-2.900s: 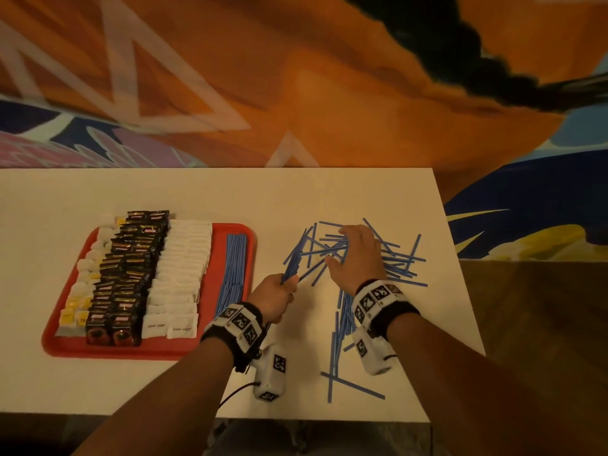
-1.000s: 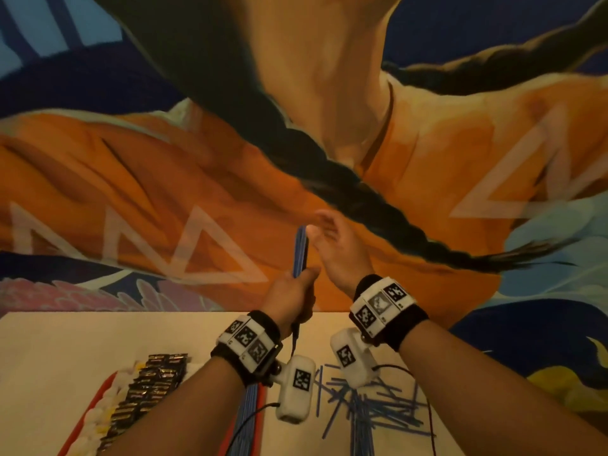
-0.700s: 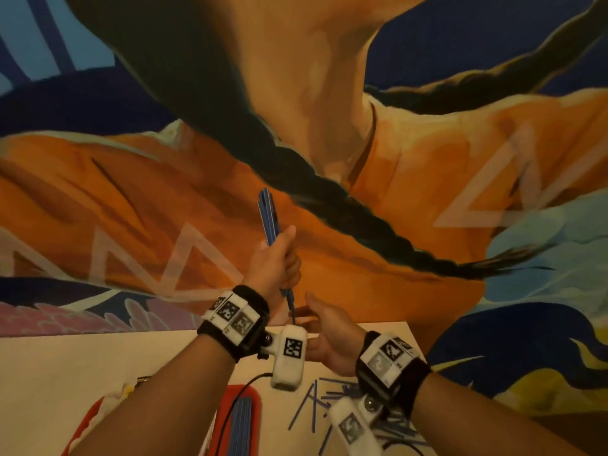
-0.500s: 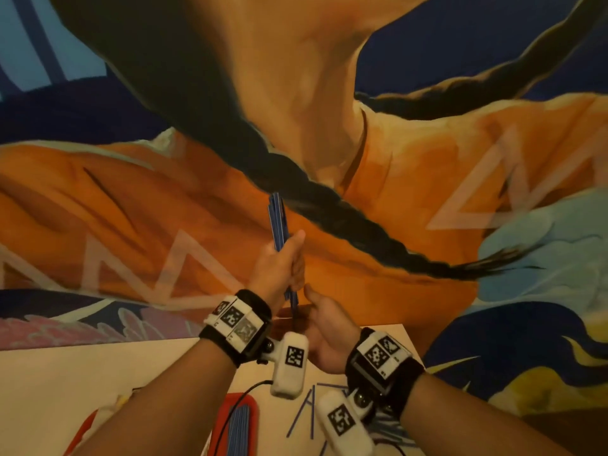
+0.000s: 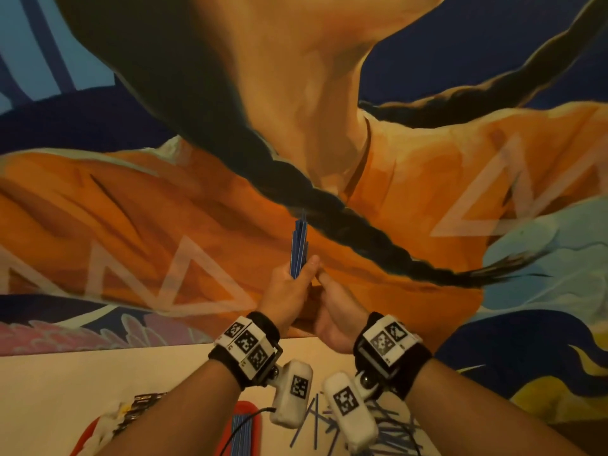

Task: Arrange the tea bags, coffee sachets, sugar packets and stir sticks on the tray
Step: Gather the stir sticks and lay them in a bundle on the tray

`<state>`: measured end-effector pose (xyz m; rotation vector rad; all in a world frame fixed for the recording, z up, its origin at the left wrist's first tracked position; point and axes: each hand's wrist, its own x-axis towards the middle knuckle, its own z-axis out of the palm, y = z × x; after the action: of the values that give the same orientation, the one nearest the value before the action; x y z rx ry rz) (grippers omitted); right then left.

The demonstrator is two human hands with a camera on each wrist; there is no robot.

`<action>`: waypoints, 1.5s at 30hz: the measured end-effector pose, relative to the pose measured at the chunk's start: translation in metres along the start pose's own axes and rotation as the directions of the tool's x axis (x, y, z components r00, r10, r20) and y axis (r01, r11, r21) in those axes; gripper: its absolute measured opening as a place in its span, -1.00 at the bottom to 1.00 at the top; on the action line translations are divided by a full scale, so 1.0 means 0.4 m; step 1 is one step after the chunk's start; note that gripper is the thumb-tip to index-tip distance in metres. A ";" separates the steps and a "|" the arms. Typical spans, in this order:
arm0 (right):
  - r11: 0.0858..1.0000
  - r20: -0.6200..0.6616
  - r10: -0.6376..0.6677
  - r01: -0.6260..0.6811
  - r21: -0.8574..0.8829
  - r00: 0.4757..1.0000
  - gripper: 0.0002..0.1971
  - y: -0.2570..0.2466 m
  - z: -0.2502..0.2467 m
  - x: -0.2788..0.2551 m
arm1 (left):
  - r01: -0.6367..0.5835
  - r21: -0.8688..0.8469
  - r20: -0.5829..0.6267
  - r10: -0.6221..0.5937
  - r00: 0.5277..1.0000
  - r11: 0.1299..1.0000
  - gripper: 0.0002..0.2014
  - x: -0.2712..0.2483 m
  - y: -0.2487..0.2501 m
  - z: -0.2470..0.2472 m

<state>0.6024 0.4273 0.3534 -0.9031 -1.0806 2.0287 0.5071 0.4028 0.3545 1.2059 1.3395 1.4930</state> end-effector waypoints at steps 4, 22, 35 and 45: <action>0.884 -0.171 -0.399 0.329 -0.331 0.901 -0.42 -0.107 -0.004 0.001 | -0.092 0.344 0.056 0.077 0.995 0.934 -0.61 0.017 0.018 -0.051; -0.208 0.324 -0.251 0.276 -0.939 0.912 -0.92 -0.250 0.066 -0.053 | -0.277 0.960 0.278 -0.073 0.958 0.027 -0.74 0.074 0.238 -0.142; -0.469 0.307 -0.465 0.063 -0.881 0.831 -0.85 -0.246 0.137 -0.071 | -0.363 0.930 0.367 0.111 0.924 -0.056 -0.59 0.029 0.310 -0.111; -0.392 0.221 -0.528 -0.005 -0.920 0.820 -0.75 -0.281 0.110 -0.081 | -0.654 0.711 0.502 0.464 0.730 0.259 -0.75 0.017 0.324 -0.184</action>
<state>0.6100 0.4330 0.4781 -1.3445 -2.4719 -0.1752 0.4395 0.3727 0.4843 2.6925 1.6613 0.9805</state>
